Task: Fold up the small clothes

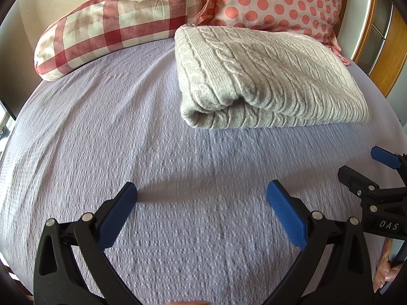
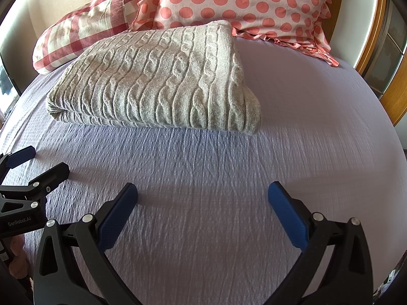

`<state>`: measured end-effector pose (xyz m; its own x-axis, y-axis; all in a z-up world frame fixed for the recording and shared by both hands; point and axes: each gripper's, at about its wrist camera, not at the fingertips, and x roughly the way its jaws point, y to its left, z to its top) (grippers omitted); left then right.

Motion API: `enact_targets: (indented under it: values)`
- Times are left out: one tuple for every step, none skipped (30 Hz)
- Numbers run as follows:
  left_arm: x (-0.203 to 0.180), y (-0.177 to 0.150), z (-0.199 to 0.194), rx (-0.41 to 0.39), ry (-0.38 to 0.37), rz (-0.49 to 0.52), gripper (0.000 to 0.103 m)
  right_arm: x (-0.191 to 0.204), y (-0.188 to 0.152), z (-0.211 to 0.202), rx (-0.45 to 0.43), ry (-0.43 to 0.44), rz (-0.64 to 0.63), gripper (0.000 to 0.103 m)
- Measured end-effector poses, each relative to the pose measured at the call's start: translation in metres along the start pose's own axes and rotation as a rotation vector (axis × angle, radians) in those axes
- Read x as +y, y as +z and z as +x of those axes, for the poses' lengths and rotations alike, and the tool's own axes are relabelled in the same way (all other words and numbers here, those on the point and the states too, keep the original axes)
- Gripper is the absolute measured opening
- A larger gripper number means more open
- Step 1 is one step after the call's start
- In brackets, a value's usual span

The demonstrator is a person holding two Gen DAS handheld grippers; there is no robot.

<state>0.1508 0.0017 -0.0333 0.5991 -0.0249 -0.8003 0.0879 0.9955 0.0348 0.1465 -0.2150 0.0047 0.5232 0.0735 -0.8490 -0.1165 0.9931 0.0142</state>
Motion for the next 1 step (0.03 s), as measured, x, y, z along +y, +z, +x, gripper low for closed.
enact_targets:
  values:
    - [0.0001, -0.0001, -0.0001, -0.001, 0.0, 0.0, 0.101, 0.0, 0.0, 0.0, 0.0, 0.0, 0.0, 0.102]
